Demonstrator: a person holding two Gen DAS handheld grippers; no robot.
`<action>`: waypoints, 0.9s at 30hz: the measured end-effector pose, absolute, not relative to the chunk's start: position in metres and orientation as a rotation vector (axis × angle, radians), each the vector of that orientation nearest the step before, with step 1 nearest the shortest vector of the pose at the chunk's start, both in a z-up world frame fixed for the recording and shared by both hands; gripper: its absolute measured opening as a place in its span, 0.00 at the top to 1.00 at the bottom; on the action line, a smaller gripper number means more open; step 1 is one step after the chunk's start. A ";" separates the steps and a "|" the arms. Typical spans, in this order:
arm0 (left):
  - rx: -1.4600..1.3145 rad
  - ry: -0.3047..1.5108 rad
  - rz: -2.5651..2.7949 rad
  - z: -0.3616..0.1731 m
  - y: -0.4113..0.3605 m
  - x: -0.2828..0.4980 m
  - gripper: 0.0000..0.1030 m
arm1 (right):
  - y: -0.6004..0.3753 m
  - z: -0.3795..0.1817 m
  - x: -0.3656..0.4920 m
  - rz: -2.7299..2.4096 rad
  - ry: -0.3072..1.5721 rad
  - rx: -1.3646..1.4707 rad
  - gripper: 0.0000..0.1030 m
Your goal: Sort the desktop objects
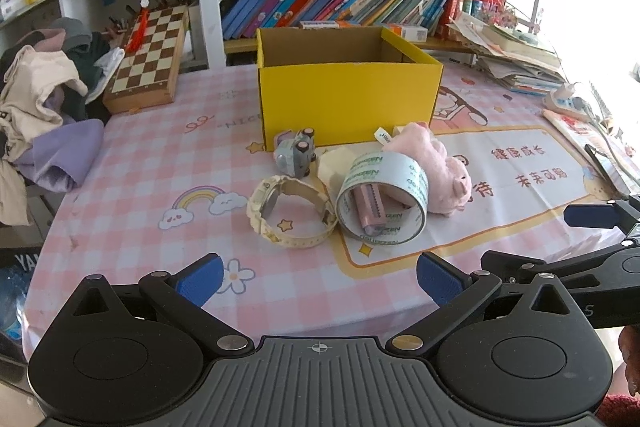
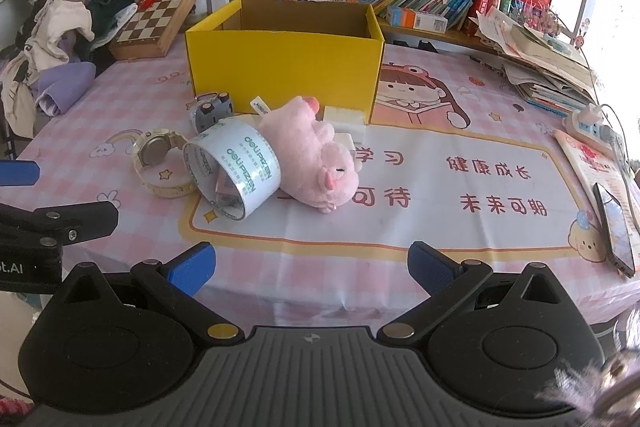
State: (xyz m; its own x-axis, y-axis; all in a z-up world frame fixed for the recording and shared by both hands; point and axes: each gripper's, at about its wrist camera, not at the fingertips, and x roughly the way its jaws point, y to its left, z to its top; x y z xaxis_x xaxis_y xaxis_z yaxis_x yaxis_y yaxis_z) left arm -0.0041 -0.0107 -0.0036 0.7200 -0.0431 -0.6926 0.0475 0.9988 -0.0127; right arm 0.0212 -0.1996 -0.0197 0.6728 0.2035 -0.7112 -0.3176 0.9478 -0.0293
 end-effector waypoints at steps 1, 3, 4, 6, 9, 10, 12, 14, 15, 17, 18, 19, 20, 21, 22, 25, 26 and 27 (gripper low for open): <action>0.005 0.767 -0.049 -0.004 -0.011 -0.004 0.00 | -0.200 -0.020 0.021 0.294 0.781 -0.155 0.00; 0.003 0.771 -0.048 -0.005 -0.010 -0.003 0.00 | -0.200 -0.020 0.021 0.292 0.783 -0.155 0.00; 0.002 0.773 -0.048 -0.005 -0.010 -0.003 0.00 | -0.200 -0.021 0.022 0.292 0.784 -0.155 0.00; 0.000 0.777 -0.046 -0.005 -0.010 -0.003 0.00 | -0.200 -0.021 0.022 0.291 0.786 -0.156 0.00; -0.003 0.782 -0.044 -0.006 -0.009 -0.002 0.00 | -0.201 -0.022 0.022 0.288 0.790 -0.157 0.00; -0.003 0.784 -0.044 -0.006 -0.009 -0.002 0.00 | -0.201 -0.022 0.022 0.287 0.792 -0.156 0.00; -0.004 0.786 -0.045 -0.007 -0.010 -0.002 0.00 | -0.202 -0.023 0.022 0.285 0.793 -0.156 0.00; -0.005 0.787 -0.046 -0.007 -0.010 -0.002 0.00 | -0.202 -0.023 0.022 0.284 0.794 -0.155 0.00; -0.005 0.788 -0.046 -0.007 -0.010 -0.002 0.00 | -0.203 -0.023 0.022 0.284 0.794 -0.156 0.00; -0.006 0.790 -0.046 -0.007 -0.010 -0.002 0.00 | -0.202 -0.022 0.023 0.284 0.794 -0.155 0.00; -0.007 0.791 -0.046 -0.007 -0.010 -0.002 0.00 | -0.200 -0.021 0.024 0.282 0.794 -0.153 0.00; -0.008 0.792 -0.046 -0.007 -0.010 -0.001 0.00 | -0.200 -0.021 0.024 0.283 0.794 -0.153 0.00; -0.009 0.792 -0.046 -0.007 -0.010 -0.001 0.00 | -0.200 -0.021 0.024 0.283 0.794 -0.153 0.00; -0.010 0.793 -0.047 -0.007 -0.010 -0.001 0.00 | -0.201 -0.021 0.024 0.283 0.795 -0.153 0.00; -0.013 0.794 -0.048 -0.007 -0.010 -0.001 0.00 | -0.202 -0.021 0.024 0.282 0.795 -0.153 0.00; -0.020 0.797 -0.049 -0.008 -0.010 0.000 0.00 | -0.203 -0.022 0.024 0.279 0.796 -0.150 0.00; -0.021 0.798 -0.049 -0.008 -0.010 0.000 0.00 | -0.203 -0.022 0.024 0.278 0.797 -0.149 0.00; -0.022 0.799 -0.049 -0.008 -0.010 0.000 0.00 | -0.204 -0.022 0.025 0.277 0.797 -0.149 0.00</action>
State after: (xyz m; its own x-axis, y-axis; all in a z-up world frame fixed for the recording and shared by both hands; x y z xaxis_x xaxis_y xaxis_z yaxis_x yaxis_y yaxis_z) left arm 0.0000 -0.0098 -0.0084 0.6966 -0.0523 -0.7156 0.0355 0.9986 -0.0385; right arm 0.0246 -0.2036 -0.0217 0.6654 0.1888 -0.7222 -0.3001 0.9535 -0.0273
